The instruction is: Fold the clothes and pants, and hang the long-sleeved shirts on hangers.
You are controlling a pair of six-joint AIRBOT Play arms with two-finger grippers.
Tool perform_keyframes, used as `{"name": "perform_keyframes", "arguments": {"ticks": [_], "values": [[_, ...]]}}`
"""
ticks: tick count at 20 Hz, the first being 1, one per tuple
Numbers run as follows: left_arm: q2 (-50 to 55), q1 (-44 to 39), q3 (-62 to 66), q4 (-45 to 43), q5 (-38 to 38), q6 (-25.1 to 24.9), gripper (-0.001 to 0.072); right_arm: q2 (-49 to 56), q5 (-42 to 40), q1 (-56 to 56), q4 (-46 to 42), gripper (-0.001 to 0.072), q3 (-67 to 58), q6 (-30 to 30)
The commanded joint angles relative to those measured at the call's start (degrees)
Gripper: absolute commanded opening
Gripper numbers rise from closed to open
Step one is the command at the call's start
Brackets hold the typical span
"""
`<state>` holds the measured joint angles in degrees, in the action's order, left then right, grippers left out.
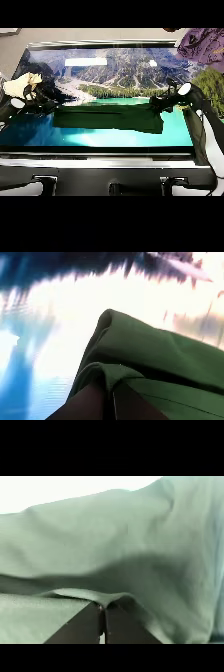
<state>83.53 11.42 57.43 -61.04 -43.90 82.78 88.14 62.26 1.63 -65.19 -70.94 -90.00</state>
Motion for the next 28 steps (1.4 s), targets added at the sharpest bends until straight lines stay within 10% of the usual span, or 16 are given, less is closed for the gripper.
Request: {"name": "perform_keyframes", "arguments": {"ticks": [1, 4, 7, 11, 13, 14, 28], "values": [[7.65, -0.57, 5.40, 0.13, -2.62, -0.33, 0.0014, 4.61, -2.12, -0.04, 0.09, 0.0027, -1.60, 0.02], [9.38, -0.55, 5.88, 2.03, -2.58, -0.33, 0.0072, 5.84, -2.84, -0.04, 1.38, 0.0081, -1.62, 0.00], [8.57, -0.50, 6.73, 2.51, -4.70, -0.33, 0.0333, 5.27, 2.67, 0.57, 4.59, 0.0367, -3.78, -0.39], [4.09, 0.68, 9.73, -0.17, -8.96, -0.26, 0.0346, 0.96, 10.49, 7.87, 5.11, 0.0457, -8.92, 5.33], [0.83, 1.53, 10.05, -3.32, -10.78, 1.64, 0.0644, 0.15, 15.58, 14.60, 5.11, 0.0540, -8.66, 9.73], [-0.59, 1.90, 10.03, -4.50, -11.74, 1.95, 0.0675, 0.50, 17.11, 17.88, 6.19, 0.0607, -7.61, 10.80], [-4.37, 2.40, 10.05, -6.45, -15.67, 3.41, 0.0675, 15.58, 16.70, 24.83, 23.47, 0.0669, -0.09, 23.61]]}}
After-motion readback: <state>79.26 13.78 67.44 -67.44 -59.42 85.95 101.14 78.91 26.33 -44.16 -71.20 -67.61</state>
